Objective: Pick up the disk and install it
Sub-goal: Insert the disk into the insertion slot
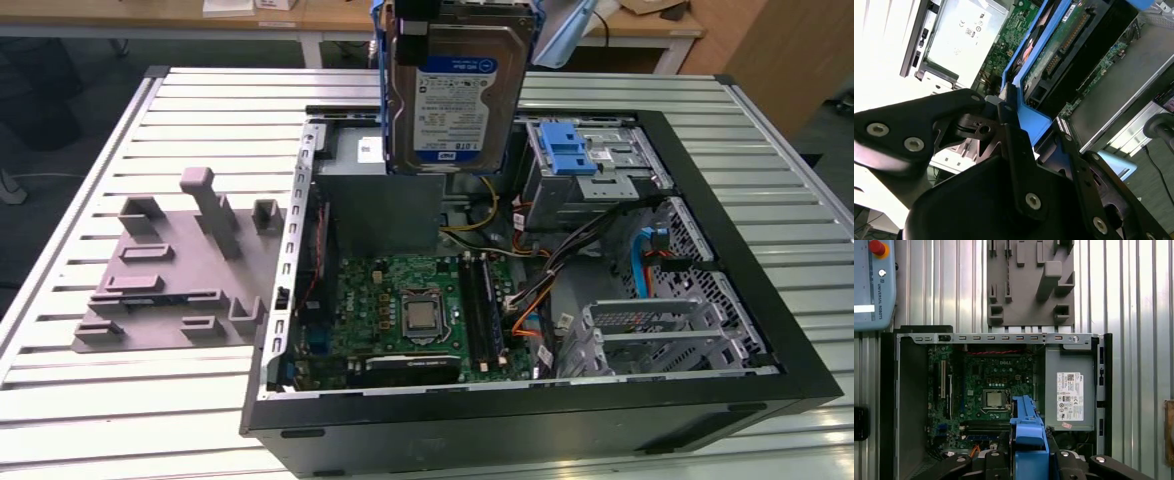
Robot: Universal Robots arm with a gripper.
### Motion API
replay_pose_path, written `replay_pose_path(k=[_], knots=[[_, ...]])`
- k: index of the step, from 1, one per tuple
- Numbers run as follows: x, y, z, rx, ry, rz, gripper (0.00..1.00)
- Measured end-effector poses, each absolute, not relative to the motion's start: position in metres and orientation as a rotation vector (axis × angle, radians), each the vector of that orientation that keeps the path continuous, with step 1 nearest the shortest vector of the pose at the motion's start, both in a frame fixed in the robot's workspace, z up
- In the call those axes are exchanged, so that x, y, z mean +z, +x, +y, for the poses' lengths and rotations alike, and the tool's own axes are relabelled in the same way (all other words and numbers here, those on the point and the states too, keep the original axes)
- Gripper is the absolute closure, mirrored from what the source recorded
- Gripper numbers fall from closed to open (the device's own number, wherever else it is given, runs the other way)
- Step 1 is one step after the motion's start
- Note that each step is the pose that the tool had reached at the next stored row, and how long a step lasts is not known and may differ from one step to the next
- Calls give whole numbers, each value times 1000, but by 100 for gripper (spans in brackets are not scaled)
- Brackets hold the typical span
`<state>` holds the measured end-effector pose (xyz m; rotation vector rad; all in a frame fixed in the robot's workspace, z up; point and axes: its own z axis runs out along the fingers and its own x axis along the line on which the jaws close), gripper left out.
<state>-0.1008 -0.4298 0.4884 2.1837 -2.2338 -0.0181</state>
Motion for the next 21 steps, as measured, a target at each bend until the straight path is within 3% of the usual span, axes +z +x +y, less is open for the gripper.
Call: replay_pose_path(k=[21], knots=[[488,-101,-433,-18,2184,-2234,64]])
